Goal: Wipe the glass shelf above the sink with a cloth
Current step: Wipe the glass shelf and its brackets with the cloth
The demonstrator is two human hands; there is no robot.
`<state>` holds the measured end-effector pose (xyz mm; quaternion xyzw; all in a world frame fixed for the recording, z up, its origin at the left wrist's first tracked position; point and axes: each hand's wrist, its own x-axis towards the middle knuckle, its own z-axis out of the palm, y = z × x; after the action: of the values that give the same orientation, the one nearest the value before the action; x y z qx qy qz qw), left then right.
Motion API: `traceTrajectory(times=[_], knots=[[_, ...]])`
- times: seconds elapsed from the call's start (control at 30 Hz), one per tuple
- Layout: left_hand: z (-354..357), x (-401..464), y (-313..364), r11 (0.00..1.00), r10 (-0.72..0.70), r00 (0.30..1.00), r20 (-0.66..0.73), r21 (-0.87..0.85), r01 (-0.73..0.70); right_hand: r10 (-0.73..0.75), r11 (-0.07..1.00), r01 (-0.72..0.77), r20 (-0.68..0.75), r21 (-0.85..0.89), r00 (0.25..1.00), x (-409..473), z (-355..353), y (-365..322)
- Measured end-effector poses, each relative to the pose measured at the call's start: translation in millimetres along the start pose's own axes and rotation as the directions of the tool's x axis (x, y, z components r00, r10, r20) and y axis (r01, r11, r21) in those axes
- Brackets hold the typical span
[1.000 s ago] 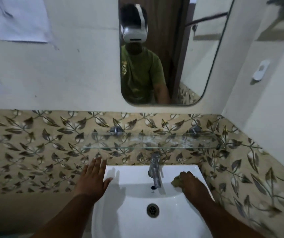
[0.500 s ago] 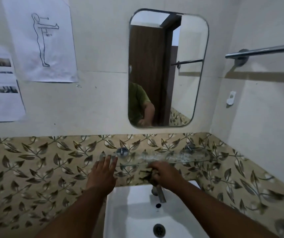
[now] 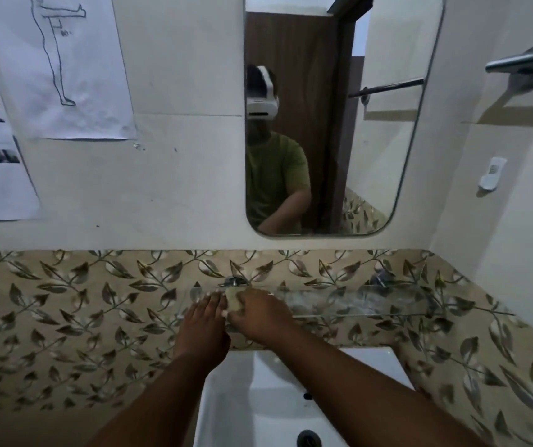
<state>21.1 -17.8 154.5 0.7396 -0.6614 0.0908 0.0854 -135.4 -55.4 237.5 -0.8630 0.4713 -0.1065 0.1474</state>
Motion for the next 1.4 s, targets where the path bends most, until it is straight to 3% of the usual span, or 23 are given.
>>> traceTrajectory(times=[0.07, 0.2, 0.4, 0.6, 0.87, 1.13, 1.4], knots=[[6.4, 1.5, -3.5, 1.000, -0.008, 1.000, 0.001, 0.007, 0.008, -0.037, 0.993, 0.030, -0.061, -0.110, 0.997, 6.0, 15.6, -3.3], [7.7, 3.8, 3.0, 0.998, -0.049, 0.999, 0.010, 0.026, 0.049, -0.061, 0.987, 0.052, -0.054, -0.150, 0.997, 23.4, 34.8, -2.6], [9.6, -1.0, 0.0, 0.997, -0.046, 0.998, -0.037, 0.061, 0.048, -0.169, 0.960, 0.123, -0.169, -0.253, 0.971, 12.4, 48.5, 15.9], [11.0, -4.6, 3.1, 0.997, -0.057, 0.998, -0.002, 0.044, 0.057, -0.051, 0.971, 0.011, -0.166, -0.237, 0.985, 25.0, 41.3, 23.4], [11.3, -7.3, -3.1, 0.999, -0.039, 0.998, -0.045, 0.035, 0.041, -0.118, 0.946, 0.067, -0.144, -0.318, 0.983, 6.9, 52.1, 28.0], [7.7, -8.1, -3.3, 1.000, -0.008, 0.999, -0.036, -0.019, 0.008, 0.047, 0.955, -0.076, -0.105, -0.286, 0.993, 18.7, 26.9, 32.6], [3.9, -6.6, -3.6, 1.000, -0.022, 0.998, -0.060, -0.012, 0.022, -0.121, 0.940, 0.070, -0.132, -0.335, 0.984, -4.6, 20.9, 63.4]])
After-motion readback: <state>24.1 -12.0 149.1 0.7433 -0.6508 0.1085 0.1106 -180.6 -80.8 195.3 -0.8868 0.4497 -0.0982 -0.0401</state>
